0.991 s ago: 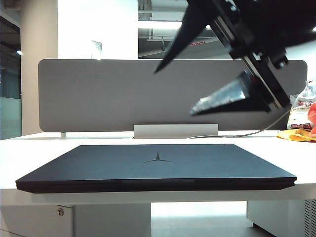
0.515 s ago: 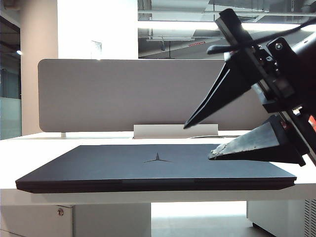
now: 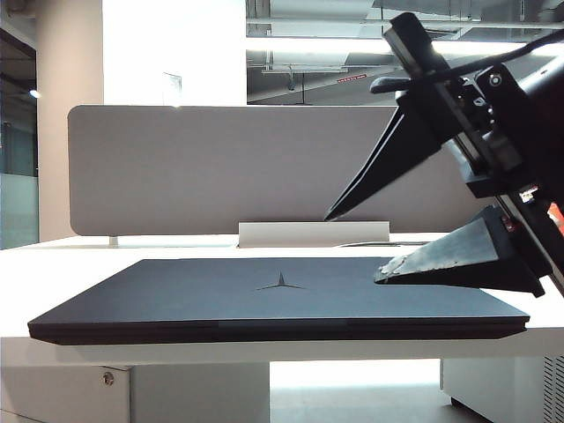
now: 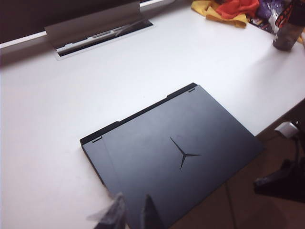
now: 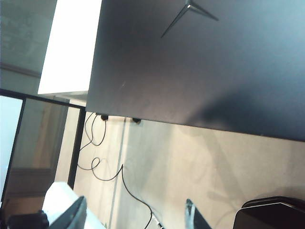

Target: Open the lid of the laptop and use the keypad to enter the password "123".

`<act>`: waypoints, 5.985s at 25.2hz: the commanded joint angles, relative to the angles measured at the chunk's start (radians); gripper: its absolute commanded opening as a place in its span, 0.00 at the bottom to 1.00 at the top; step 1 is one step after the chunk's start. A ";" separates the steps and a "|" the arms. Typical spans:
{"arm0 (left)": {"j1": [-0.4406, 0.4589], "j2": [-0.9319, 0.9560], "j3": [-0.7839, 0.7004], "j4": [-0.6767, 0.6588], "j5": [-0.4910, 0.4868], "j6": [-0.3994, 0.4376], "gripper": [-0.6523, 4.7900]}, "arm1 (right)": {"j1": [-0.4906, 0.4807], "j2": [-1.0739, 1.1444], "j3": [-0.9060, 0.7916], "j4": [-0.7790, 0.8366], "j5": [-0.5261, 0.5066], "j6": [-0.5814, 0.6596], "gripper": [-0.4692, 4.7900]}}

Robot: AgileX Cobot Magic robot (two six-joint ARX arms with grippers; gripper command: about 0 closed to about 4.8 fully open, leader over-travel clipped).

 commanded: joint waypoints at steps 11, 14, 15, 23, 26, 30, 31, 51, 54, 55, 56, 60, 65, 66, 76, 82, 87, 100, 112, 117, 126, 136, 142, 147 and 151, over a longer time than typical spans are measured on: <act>-0.001 -0.001 0.006 -0.010 0.208 0.015 0.11 | 0.001 0.083 0.001 0.041 0.033 0.117 0.22; -0.001 -0.001 0.006 -0.016 0.209 0.015 0.11 | 0.002 0.138 0.001 0.122 0.030 0.164 0.19; -0.001 -0.001 0.006 -0.024 0.211 0.016 0.11 | 0.002 0.167 0.001 0.154 0.030 0.198 0.19; -0.001 -0.001 0.005 -0.039 0.210 0.016 0.11 | 0.002 0.347 0.003 0.373 -0.030 0.335 0.49; -0.001 -0.001 0.005 -0.039 0.209 0.016 0.11 | 0.001 0.380 0.004 0.433 -0.030 0.373 0.49; -0.001 0.003 0.005 -0.040 0.211 0.015 0.11 | 0.001 0.422 0.006 0.474 -0.030 0.404 0.49; -0.001 0.008 0.005 -0.045 0.211 0.016 0.11 | 0.001 0.437 0.009 0.488 -0.031 0.404 0.49; -0.001 0.032 0.006 -0.210 0.275 0.064 0.11 | 0.000 0.588 0.117 0.521 0.006 0.408 0.49; -0.001 0.032 0.005 -0.210 0.274 0.064 0.11 | 0.000 0.589 0.117 0.541 0.029 0.408 0.49; -0.001 0.032 0.005 -0.210 0.274 0.064 0.11 | 0.000 0.589 0.117 0.553 0.034 0.408 0.49; -0.001 0.032 0.005 -0.210 0.274 0.064 0.11 | 0.000 0.589 0.116 0.562 0.034 0.407 0.49; -0.001 0.035 0.005 -0.211 0.274 0.064 0.11 | 0.000 0.589 0.116 0.611 0.034 0.404 0.36; -0.001 0.035 0.005 -0.212 0.274 0.064 0.11 | -0.001 0.589 0.116 0.665 0.033 0.364 0.27; -0.001 0.035 0.005 -0.214 0.274 0.064 0.11 | -0.001 0.589 0.116 0.678 0.033 0.356 0.25; -0.001 0.035 0.005 -0.233 0.272 0.064 0.11 | -0.008 0.587 0.116 0.782 0.030 0.337 0.16; -0.001 0.035 0.005 -0.233 0.266 0.064 0.11 | -0.027 0.539 0.116 0.779 0.029 0.290 0.09; -0.001 0.035 0.005 -0.233 0.266 0.064 0.11 | -0.065 0.495 0.116 0.776 0.018 0.286 0.09; -0.001 0.035 0.005 -0.233 0.265 0.064 0.11 | -0.154 0.433 0.242 0.618 -0.067 0.162 0.09; -0.001 0.035 0.005 -0.232 0.248 0.068 0.11 | -0.272 0.430 0.489 0.377 -0.180 0.077 0.09; -0.001 0.035 0.005 -0.233 0.248 0.067 0.11 | -0.247 0.417 0.489 0.383 -0.470 0.085 0.09; -0.001 0.035 0.005 -0.243 0.248 0.067 0.11 | -0.190 0.242 0.490 -0.213 -0.226 -0.424 0.08; -0.001 0.036 0.005 -0.241 0.206 0.067 0.11 | -0.190 0.217 0.533 -0.288 0.145 -0.679 0.08; -0.001 0.060 0.005 -0.241 0.206 0.067 0.11 | -0.190 0.218 0.533 -0.273 0.244 -0.737 0.08; -0.001 0.080 0.005 -0.236 0.210 0.066 0.11 | -0.190 0.218 0.534 -0.243 0.290 -0.768 0.08; -0.001 0.086 0.005 -0.230 0.210 0.067 0.11 | -0.190 0.232 0.554 -0.235 0.322 -0.789 0.09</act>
